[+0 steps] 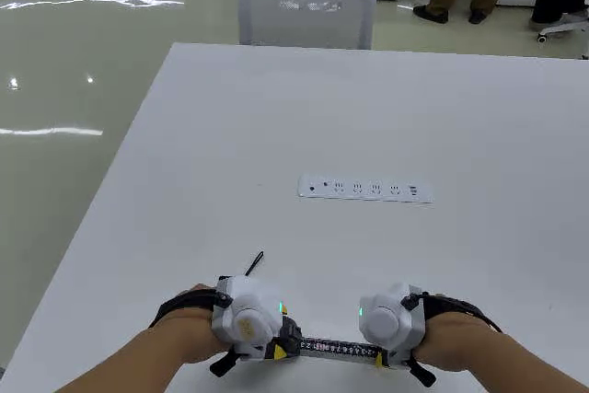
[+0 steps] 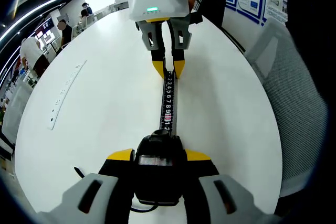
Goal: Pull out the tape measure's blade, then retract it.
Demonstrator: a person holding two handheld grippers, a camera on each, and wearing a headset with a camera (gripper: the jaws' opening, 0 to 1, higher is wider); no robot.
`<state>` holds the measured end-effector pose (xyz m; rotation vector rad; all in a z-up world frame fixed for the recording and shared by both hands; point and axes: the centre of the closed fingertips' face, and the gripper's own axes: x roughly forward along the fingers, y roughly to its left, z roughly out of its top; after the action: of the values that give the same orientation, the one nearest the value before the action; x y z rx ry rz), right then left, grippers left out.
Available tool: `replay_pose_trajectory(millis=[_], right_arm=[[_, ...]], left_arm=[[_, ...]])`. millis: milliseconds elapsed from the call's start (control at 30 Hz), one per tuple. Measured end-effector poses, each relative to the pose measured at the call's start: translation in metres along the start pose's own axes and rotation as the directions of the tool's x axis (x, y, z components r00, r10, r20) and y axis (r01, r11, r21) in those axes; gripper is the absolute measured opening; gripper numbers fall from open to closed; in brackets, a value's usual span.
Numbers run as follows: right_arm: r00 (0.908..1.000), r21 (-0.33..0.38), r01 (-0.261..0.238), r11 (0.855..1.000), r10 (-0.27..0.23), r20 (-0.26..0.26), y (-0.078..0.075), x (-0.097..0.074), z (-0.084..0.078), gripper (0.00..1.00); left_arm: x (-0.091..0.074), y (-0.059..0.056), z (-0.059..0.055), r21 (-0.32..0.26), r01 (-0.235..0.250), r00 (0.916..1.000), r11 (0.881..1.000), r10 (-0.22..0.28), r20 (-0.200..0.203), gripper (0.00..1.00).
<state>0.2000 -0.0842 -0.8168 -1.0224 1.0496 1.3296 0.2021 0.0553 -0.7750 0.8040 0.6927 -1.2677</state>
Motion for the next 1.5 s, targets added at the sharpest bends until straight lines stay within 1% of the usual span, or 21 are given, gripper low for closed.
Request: replay_pose_trajectory(millis=[200,367,533,600,767,1000,1200,1367,1500], right_arm=[[0.9998,-0.004,0.004,1.0,-0.004,-0.019,-0.002,-0.001,-0.009,0.1],[0.9998,-0.001,0.006,1.0,-0.006,-0.019,0.0,-0.005,-0.014,0.1],[0.9998,0.002,0.007,1.0,-0.007,-0.02,-0.003,-0.004,-0.018,0.1],[0.9997,-0.002,0.007,1.0,-0.007,-0.022,-0.001,-0.005,-0.017,0.1],[0.9996,-0.001,0.008,1.0,-0.008,-0.028,0.0,-0.006,-0.023,0.1],[0.9995,0.001,0.008,1.0,-0.008,-0.032,0.002,-0.008,-0.026,0.1],[0.9994,0.001,0.007,1.0,-0.007,-0.034,-0.001,-0.007,-0.033,0.1],[0.999,0.006,0.006,1.0,-0.005,-0.045,-0.001,-0.006,-0.037,0.1],[0.999,0.011,0.007,1.0,-0.007,-0.045,0.0,-0.008,-0.04,0.1]], left_arm=[[0.0,-0.001,0.0,0.003,-0.002,1.0,1.0,0.002,-0.001,0.3],[0.001,-0.001,-0.001,0.001,-0.004,1.0,1.0,0.004,-0.002,0.3],[0.002,0.0,-0.001,0.001,-0.003,1.0,1.0,0.003,-0.004,0.3],[0.002,0.0,-0.001,0.0,-0.004,1.0,1.0,0.004,-0.003,0.3],[0.002,0.001,-0.002,0.001,-0.003,1.0,1.0,0.003,-0.005,0.3],[0.002,0.001,-0.002,-0.002,-0.004,1.0,1.0,0.004,-0.005,0.3],[0.003,0.002,-0.002,-0.003,-0.004,1.0,1.0,0.004,-0.005,0.3],[0.003,0.002,-0.003,-0.004,-0.004,1.0,1.0,0.004,-0.004,0.3],[0.001,0.001,-0.002,-0.005,-0.004,1.0,1.0,0.004,-0.003,0.3]])
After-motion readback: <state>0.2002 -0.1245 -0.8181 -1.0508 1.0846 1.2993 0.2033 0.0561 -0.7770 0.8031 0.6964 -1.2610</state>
